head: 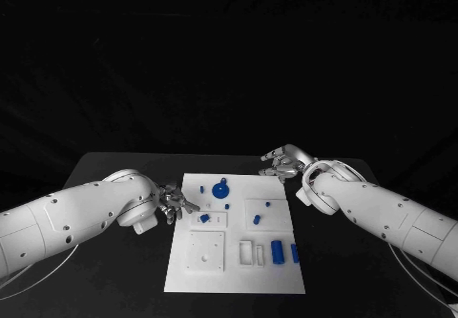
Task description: Assemble the parts on the task board
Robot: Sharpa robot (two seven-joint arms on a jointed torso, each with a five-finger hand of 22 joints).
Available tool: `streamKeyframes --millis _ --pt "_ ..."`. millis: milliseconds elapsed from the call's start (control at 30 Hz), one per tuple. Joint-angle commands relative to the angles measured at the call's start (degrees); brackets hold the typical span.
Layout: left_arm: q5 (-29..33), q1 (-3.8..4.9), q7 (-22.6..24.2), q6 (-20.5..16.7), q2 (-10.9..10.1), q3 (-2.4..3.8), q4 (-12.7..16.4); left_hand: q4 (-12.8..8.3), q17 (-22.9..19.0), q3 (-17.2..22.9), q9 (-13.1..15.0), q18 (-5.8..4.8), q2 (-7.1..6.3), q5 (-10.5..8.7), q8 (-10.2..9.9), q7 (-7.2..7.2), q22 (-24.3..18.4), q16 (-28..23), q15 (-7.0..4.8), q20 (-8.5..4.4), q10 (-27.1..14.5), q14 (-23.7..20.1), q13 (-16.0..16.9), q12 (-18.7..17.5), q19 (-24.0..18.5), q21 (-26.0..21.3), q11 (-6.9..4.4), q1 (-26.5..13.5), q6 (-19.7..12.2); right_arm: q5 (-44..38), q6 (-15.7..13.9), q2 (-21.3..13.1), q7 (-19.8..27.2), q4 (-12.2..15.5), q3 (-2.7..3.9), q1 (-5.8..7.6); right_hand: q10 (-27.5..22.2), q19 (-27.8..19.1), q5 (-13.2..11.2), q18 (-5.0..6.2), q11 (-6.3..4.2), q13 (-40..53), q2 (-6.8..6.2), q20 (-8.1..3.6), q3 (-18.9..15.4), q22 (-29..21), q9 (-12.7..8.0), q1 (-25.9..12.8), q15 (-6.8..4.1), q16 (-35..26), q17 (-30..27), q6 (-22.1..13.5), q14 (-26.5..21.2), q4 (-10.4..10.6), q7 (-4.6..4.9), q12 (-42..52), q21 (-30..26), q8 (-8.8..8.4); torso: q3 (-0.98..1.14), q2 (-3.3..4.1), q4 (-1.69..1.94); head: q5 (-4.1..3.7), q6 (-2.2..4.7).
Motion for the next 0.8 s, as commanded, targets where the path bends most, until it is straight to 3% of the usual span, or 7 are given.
streamKeyframes --millis 33,267,433,600,800 --pt "0.7 0.06 -1.3 -1.8 -0.2 -0.18 -0.5 1.1 -0.1 -0.1 -0.1 -0.28 -1.07 -0.29 0.4 0.1 0.1 0.0 0.18 -0.09 0.2 0.1 -0.1 -0.4 0.5 -0.3 0.41 -0.3 -0.1 -2.6 0.0 0.0 1.0 0.9 0.0 -0.23 0.2 2.1 -1.0 0.47 -0.22 0.0 0.31 -0.43 0.1 0.1 0.1 0.4 -0.1 0.0 0.1 0.6 0.5 -0.6 0.11 0.2 0.5 0.16 0.07 0.03 -0.05 0.4 0.17" --pt "0.7 0.04 -1.7 -1.9 -0.4 -0.76 -0.9 3.6 0.0 1.4 -0.5 -0.46 -2.57 -0.32 0.5 0.05 0.8 0.1 0.12 -0.2 0.5 0.1 -0.2 -0.8 0.8 -1.2 0.36 0.4 0.1 -4.1 0.1 -0.1 1.2 2.0 0.0 -0.51 0.3 2.1 -1.8 0.46 -0.25 0.1 0.58 -0.45 0.3 0.3 0.1 0.7 -0.13 0.1 0.1 1.3 0.5 -1.1 0.07 0.3 0.8 0.2 0.11 0.05 -0.01 0.74 0.38" --pt "0.7 0.03 -1.4 -2.3 -0.6 -1.04 -0.9 4.0 -0.1 1.7 -0.6 -0.48 -2.54 -0.32 0.5 0.01 1.0 0.0 0.11 -0.21 0.5 0.0 -0.2 -0.9 0.9 -1.6 0.36 0.6 0.2 -5.7 0.4 0.0 1.7 2.9 -0.01 -0.71 0.6 2.3 -2.4 0.36 -0.47 0.1 1.1 -0.61 1.2 0.8 0.2 0.7 -0.32 0.3 0.3 4.3 0.9 -2.1 -0.14 0.4 2.2 0.28 0.07 0.09 -0.16 1.33 0.68" --pt "1.4 0.02 -0.5 -3.8 -1.2 -1.13 -0.5 3.0 -1.2 1.9 -0.5 -0.5 -1.92 -0.21 0.5 0.32 0.3 -2.3 0.55 0.24 -0.8 -0.9 -1.1 -2.5 0.0 -3.0 0.79 1.7 -0.1 -9.4 2.1 0.9 2.2 4.2 -0.21 -0.91 1.5 2.6 -2.7 0.03 -0.84 0.9 1.58 -0.93 2.6 2.3 0.3 0.3 -0.65 0.9 0.8 7.2 1.6 -3.1 -0.56 1.1 6.3 0.31 0.09 0.11 -0.28 2.3 0.97" --pt "4.7 0.03 1.8 -7.0 -2.2 -1.11 0.1 0.5 -3.5 1.8 -0.4 -0.45 -0.6 0.47 0.6 0.73 -3.3 -7.8 1.32 1.04 -1.3 -1.0 -4.1 -7.2 0.2 -7.2 1.29 3.2 -0.8 -17.0 5.9 3.1 2.3 5.9 -1.33 -0.97 5.0 3.0 -2.4 -1.14 -1.38 5.4 1.71 -1.49 4.3 5.3 0.3 -0.2 -1.12 4.1 4.2 9.7 3.7 -3.9 -1.19 4.5 15.7 0.3 -0.07 0.09 -0.01 3.29 1.15"
